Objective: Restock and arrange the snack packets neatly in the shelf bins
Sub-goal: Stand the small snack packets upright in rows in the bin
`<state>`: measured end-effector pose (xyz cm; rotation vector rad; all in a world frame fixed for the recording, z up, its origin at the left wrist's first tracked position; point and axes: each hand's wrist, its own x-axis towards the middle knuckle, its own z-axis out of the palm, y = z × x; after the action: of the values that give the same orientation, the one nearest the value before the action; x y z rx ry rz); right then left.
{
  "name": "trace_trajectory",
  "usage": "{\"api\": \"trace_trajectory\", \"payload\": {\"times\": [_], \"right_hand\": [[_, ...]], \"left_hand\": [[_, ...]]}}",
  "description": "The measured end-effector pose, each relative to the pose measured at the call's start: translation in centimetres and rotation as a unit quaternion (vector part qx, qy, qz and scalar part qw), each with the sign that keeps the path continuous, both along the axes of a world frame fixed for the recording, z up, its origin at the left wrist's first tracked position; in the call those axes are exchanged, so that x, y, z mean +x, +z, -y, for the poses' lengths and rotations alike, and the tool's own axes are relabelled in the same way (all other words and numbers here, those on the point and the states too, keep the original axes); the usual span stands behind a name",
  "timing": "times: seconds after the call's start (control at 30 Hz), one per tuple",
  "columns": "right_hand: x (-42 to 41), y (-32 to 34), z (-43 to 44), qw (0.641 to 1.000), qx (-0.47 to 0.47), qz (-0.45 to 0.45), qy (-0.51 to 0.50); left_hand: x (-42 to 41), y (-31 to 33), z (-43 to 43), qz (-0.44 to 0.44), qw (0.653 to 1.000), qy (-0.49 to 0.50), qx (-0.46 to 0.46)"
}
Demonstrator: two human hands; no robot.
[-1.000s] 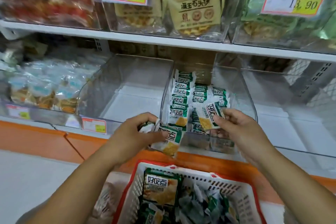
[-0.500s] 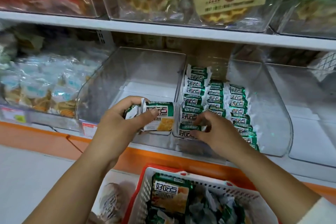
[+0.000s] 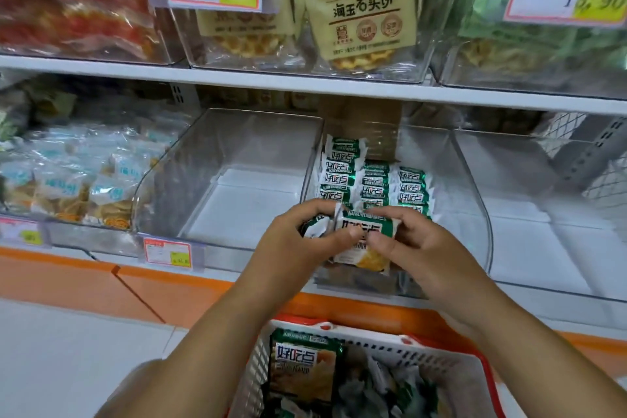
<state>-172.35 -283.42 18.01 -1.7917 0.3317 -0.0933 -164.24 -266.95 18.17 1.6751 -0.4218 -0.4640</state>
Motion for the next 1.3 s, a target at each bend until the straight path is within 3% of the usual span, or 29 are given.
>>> {"api": "trace_trajectory", "payload": {"times": [0.13,0.27,0.4,0.6,0.77,0.93,1.13,1.2,1.3], "right_hand": [[-0.4,-0.1,1.4,0.998,0.023,0.016,-0.054],[-0.4,-0.6,2.6,0.996,0.024,0.015,-0.086],[0.7,-1.6,4.1,0.990,0.031,0.017,-0.136],[9.3,-3.1,8.6,0.966,-0.125,0.038,-0.225],[16.3,-4.0,12.1,0.934,-0.247,0.024,-0.259],[19.5,-6.0,13.6,0.957,-0.185,-0.028,-0.220],[21.2,-8.0,13.7,0.951,-0.178,-0.047,-0.248],[20.8,-7.8,13.4,0.953,-0.147,-0.043,-0.262],[18.8,-5.9,11.4,0.936,-0.187,0.025,-0.298]], "left_hand": [[-0.5,0.3,1.3,-0.018,0.999,-0.027,0.013],[0.2,0.5,1.4,-0.070,0.997,-0.002,-0.043],[1.2,0.7,-0.3,-0.013,0.999,0.037,0.006],[4.4,-0.5,-0.6,-0.014,0.992,0.125,-0.022],[6.0,-0.9,-1.1,0.004,0.993,0.108,-0.037],[6.7,-1.2,-1.0,-0.015,0.990,0.124,-0.066],[6.6,-1.5,-0.6,-0.040,0.988,0.122,-0.087],[6.6,-1.3,-0.6,-0.045,0.988,0.118,-0.094],[6.4,-1.0,-0.4,-0.060,0.987,0.106,-0.108]]}}
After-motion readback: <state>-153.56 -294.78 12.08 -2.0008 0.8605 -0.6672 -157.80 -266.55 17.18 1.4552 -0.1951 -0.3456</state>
